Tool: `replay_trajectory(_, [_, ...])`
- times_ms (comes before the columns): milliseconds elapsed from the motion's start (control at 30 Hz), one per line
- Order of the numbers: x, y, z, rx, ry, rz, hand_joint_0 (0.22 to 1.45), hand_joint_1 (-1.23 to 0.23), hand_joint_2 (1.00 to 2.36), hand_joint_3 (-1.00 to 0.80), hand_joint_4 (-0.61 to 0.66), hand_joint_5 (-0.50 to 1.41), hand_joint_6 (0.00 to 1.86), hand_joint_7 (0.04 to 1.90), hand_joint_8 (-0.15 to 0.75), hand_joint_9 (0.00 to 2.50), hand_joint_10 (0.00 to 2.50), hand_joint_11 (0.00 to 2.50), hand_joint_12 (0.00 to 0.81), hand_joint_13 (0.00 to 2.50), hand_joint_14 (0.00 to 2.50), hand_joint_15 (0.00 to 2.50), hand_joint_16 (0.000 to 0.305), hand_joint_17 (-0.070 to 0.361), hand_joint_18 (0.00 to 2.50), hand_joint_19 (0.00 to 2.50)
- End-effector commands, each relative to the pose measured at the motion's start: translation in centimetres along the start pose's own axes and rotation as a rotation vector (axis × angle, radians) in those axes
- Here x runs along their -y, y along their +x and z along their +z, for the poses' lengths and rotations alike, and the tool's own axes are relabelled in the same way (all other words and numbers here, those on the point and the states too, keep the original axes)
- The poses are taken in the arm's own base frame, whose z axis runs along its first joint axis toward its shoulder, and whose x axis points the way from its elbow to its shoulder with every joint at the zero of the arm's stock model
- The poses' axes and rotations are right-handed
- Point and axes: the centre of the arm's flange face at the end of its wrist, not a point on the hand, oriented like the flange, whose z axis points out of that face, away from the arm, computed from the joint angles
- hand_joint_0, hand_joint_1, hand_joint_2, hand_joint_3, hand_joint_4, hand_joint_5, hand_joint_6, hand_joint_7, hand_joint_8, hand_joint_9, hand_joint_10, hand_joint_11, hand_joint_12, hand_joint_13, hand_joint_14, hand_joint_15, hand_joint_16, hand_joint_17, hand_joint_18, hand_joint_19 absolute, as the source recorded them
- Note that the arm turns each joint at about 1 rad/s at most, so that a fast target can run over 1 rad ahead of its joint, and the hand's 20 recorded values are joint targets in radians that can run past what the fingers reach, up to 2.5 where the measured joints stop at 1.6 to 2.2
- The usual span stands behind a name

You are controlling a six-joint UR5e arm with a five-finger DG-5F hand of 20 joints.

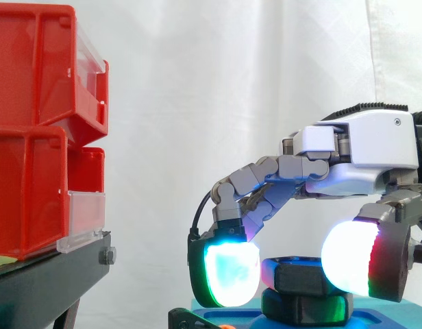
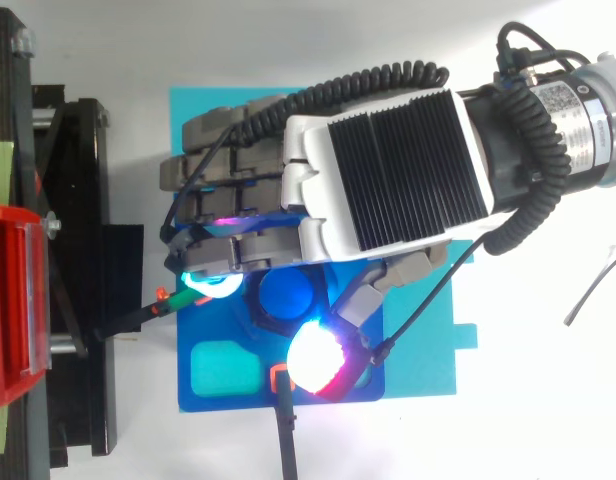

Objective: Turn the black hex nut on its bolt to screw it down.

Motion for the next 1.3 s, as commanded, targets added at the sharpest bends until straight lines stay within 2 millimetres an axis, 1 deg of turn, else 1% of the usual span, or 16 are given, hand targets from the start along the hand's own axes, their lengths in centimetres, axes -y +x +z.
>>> replay_trajectory(0, [0.0, -0.1, 0.0, 0.001, -0.002, 0.001, 0.29, -0.46, 1.00, -0.50, 0.28, -0.10, 0.53, 1.13, 0.294, 0.69, 0.00, 0.11, 0.393, 0.58, 0.01, 0.19, 0.071, 0.161, 0.51, 0.27])
replay_trajectory(300, [0.2, -0.1, -0.2, -0.003, 0.002, 0.002, 0.31, -0.55, 1.00, -0.50, 0.27, -0.11, 0.52, 1.14, 0.288, 0.68, 0.00, 0.11, 0.384, 0.57, 0.01, 0.20, 0.069, 0.156, 0.50, 0.26])
replay_trajectory(400, [0.2, 0.0, -0.2, -0.008, 0.002, 0.004, 0.32, -0.56, 1.00, -0.50, 0.27, -0.11, 0.51, 1.15, 0.285, 0.68, 0.00, 0.12, 0.380, 0.57, 0.01, 0.20, 0.068, 0.154, 0.50, 0.27])
replay_trajectory(533, [0.2, 0.0, -0.3, -0.012, -0.002, 0.005, 0.32, -0.47, 1.00, -0.50, 0.27, -0.11, 0.55, 1.11, 0.285, 0.68, 0.00, 0.12, 0.380, 0.57, 0.01, 0.20, 0.068, 0.154, 0.50, 0.27])
replay_trajectory(700, [-0.1, -0.7, 0.2, 0.002, -0.016, 0.000, 0.32, -0.39, 1.00, -0.50, 0.27, -0.11, 0.54, 1.12, 0.286, 0.68, 0.00, 0.12, 0.385, 0.57, 0.01, 0.20, 0.069, 0.155, 0.50, 0.27])
replay_trajectory(800, [0.1, -0.9, 0.1, 0.008, -0.021, -0.002, 0.30, -0.38, 1.00, -0.50, 0.28, -0.10, 0.50, 1.15, 0.293, 0.68, 0.00, 0.12, 0.390, 0.58, 0.01, 0.20, 0.071, 0.159, 0.50, 0.27])
replay_trajectory(1000, [0.1, -1.2, 0.3, 0.024, -0.029, -0.007, 0.28, -0.37, 1.00, -0.50, 0.30, -0.12, 0.50, 1.08, 0.295, 0.67, 0.00, 0.11, 0.398, 0.57, 0.01, 0.19, 0.073, 0.164, 0.50, 0.28])
replay_trajectory(1133, [0.1, -1.1, 0.4, 0.031, -0.031, -0.010, 0.28, -0.36, 1.00, -0.50, 0.30, -0.12, 0.50, 1.07, 0.291, 0.66, 0.00, 0.11, 0.397, 0.57, 0.01, 0.20, 0.073, 0.164, 0.49, 0.28])
replay_trajectory(1267, [-0.3, -1.2, 0.7, 0.037, -0.038, -0.011, 0.29, -0.33, 1.00, -0.50, 0.30, -0.11, 0.50, 1.07, 0.292, 0.66, 0.00, 0.11, 0.396, 0.57, 0.01, 0.19, 0.072, 0.163, 0.49, 0.28])
